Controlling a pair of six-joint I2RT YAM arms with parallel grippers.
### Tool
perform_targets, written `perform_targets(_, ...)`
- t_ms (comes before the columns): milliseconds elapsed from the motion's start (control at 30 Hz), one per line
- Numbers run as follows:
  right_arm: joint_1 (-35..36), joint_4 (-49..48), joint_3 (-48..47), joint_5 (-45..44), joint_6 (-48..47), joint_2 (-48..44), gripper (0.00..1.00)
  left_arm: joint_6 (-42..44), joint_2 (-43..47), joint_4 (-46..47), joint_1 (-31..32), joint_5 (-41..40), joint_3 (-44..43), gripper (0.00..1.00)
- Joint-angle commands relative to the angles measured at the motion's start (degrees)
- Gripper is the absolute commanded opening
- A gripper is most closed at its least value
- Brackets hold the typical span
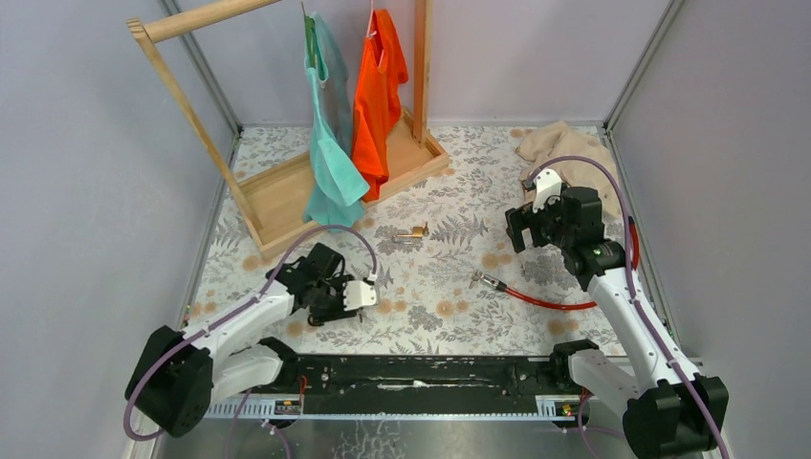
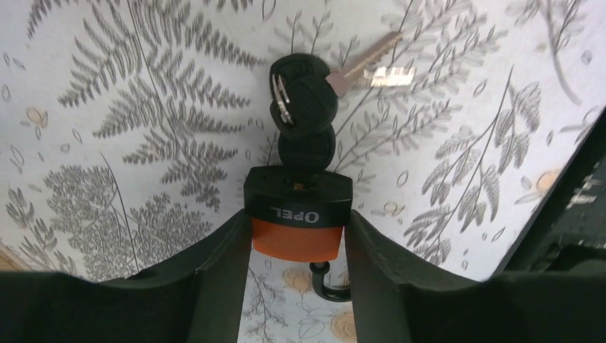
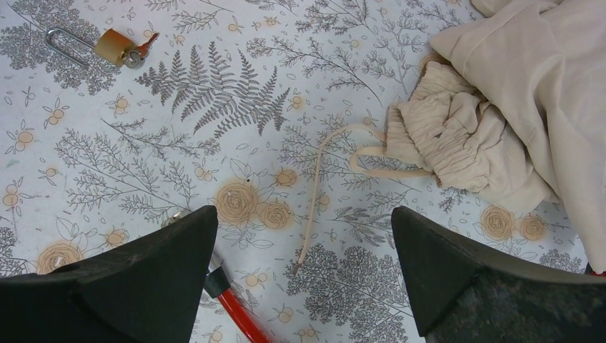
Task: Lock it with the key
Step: Move the lock to the center of the board, then pick up the lock from the center of the board.
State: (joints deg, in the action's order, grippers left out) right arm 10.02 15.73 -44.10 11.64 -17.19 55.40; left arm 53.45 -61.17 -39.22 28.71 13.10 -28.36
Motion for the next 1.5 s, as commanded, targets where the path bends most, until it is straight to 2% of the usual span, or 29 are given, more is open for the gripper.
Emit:
perform_targets(0,0.3,-0.8,-0.2,0.9,-0.4,0.0,0.99,-6.1,-2.1,7.2,6.3,-1.3,-1.5,0.44)
perform_targets(133,0.3,-0.8,-0.5,-1.6,-0.2,0.7,0.99,-13.6,-9.2,12.3,18.3,-1.6,-9.0,0.38)
perform_targets(267,0.3,-1.3,0.2,-3.1,-0.4,1.0,0.99,-18.3,-20.4,14.9,28.3,-4.6,-17.2,0.37)
perform_targets(367,0.3,-1.2,0.1,-2.8,-0.3,1.6,0.99,-20.1,-30.2,15.7,33.4,-8.1,-23.5,0.37)
perform_targets(500,0.3,-0.9,0.1,-1.7,-0.1,2.5,0.99,-23.3,-37.9,16.4,37.3,-8.3,-31.4,0.38)
perform_targets(567,0.3,-0.8,0.3,-1.3,0.0,3.0,0.99,-24.2,-39.1,16.6,37.7,-6.4,-33.7,0.43)
perform_targets(767,0.3,-1.3,0.7,0.3,1.8,5.0,0.99,-23.9,-34.8,20.5,37.8,-7.1,-29.9,0.83)
perform_targets(833,0.3,-1.8,1.0,2.6,2.3,5.8,0.99,-23.1,-31.4,22.1,36.9,-8.2,-26.6,0.95)
perform_targets(900,0.3,-2.2,1.6,6.3,2.1,6.3,0.99,-22.5,-27.5,22.9,35.1,-7.3,-23.2,1.0)
perform_targets(1100,2.8,-3.8,4.2,17.8,-1.7,7.1,0.99,-21.2,-15.8,21.9,22.1,1.2,-15.8,1.0)
perform_targets(1300,11.3,-3.2,3.3,17.3,-2.3,14.4,0.99,-21.7,-10.6,21.4,8.9,8.4,-13.1,1.0)
perform_targets(1467,20.9,-0.9,2.1,14.9,-3.8,20.3,0.99,-22.2,-9.1,22.0,4.3,8.5,-13.6,1.0)
